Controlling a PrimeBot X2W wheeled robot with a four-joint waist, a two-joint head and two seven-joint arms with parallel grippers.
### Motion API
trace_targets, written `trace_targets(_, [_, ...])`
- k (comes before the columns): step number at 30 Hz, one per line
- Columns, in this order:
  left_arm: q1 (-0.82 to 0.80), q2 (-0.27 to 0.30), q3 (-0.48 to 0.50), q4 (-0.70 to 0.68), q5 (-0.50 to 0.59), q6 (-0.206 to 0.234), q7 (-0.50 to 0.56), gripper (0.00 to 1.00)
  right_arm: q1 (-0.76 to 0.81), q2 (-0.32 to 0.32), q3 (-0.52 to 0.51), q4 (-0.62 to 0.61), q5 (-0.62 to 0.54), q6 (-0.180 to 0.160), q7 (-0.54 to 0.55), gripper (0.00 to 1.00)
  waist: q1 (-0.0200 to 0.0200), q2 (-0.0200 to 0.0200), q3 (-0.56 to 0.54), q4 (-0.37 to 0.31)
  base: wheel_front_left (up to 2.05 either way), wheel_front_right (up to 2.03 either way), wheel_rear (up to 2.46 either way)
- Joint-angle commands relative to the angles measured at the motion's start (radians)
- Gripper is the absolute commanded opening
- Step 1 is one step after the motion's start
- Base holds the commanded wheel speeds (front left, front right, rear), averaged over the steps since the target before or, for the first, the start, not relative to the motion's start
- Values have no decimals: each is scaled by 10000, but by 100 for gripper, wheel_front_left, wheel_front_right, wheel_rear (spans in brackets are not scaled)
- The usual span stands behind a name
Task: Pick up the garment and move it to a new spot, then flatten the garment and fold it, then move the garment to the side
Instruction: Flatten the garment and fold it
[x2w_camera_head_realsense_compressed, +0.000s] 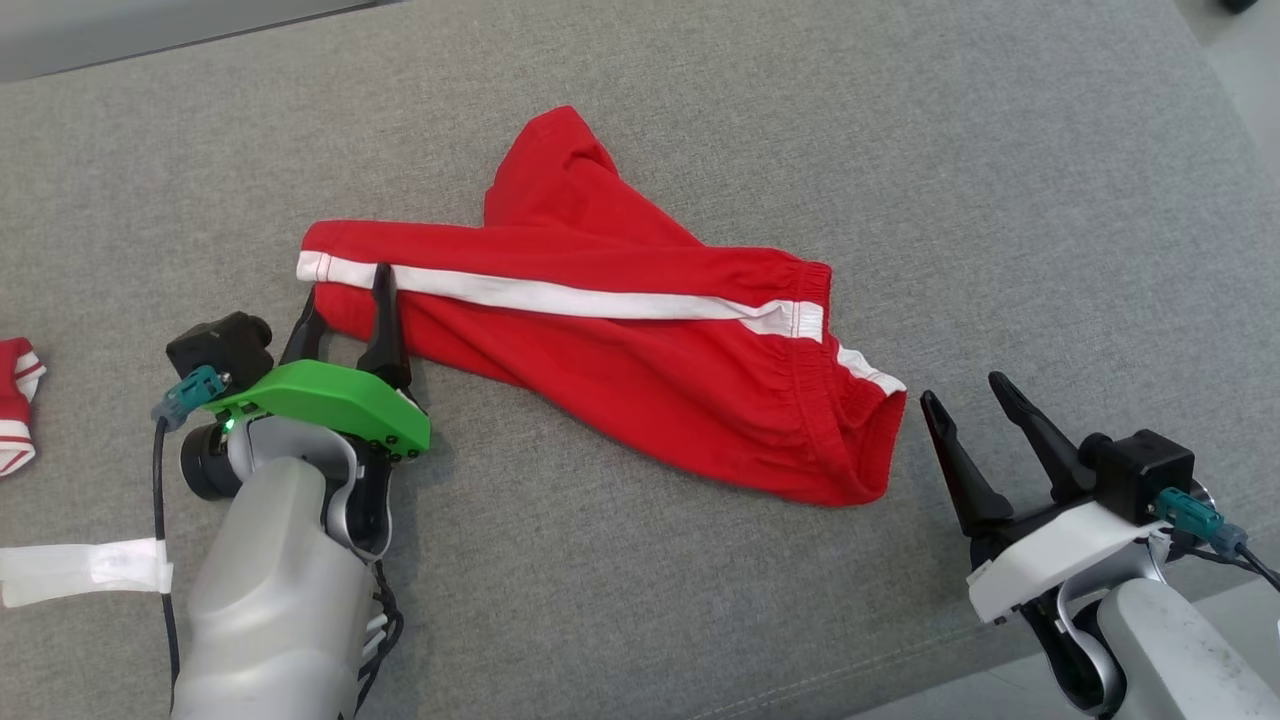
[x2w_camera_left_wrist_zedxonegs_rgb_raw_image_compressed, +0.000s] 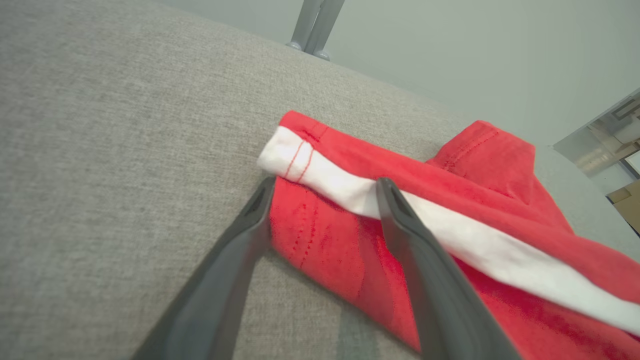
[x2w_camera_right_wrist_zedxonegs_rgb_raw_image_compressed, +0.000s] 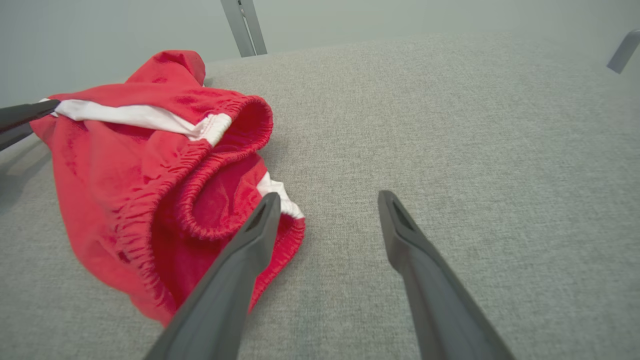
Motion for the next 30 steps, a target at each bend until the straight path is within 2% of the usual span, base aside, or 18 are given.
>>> trace_targets(1, [-53, 31, -83, -119, -185, -44, -2, 100, -131, 30, -18, 18, 67, -11, -28, 100, -1, 0, 53, 11, 0, 0, 0])
trace_targets(2, [-33, 39, -151, -156, -234, -43, -2, 100, -154, 37, -5, 30, 59, -11, -28, 100, -1, 0, 67, 21, 0, 0, 0])
trace_targets(3, [-11, 34, -287, -188, -379, -43, -2, 83, -180, 48, 7, 44, 50, -11, -28, 100, -1, 0, 81, 27, 0, 0, 0])
trace_targets(4, [14, 33, -393, -172, -507, -44, -2, 37, -198, 53, 20, 50, 45, -11, -28, 100, -1, 0, 92, 34, 0, 0, 0])
trace_targets(5, [16, 33, -539, -129, -502, -44, 0, 0, -215, 59, 40, 60, 41, -11, -28, 100, -1, 0, 99, 45, 0, 0, 0])
trace_targets(9, [-28, 25, -843, -237, -783, -44, 3, 0, -296, 58, 92, 82, 42, -11, -28, 100, -1, 0, 131, 94, 0, 0, 0])
trace_targets(16, [374, 38, -641, -724, -634, -44, 2, 0, -186, 131, -2, 124, 45, -11, -28, 100, -1, 0, -205, 362, 0, 0, 0])
trace_targets(30, [2401, 40, -443, -1618, -600, -1, -1, 0, 450, 444, 72, 416, 168, -11, -28, 100, -1, 0, -1728, 1783, 0, 0, 0])
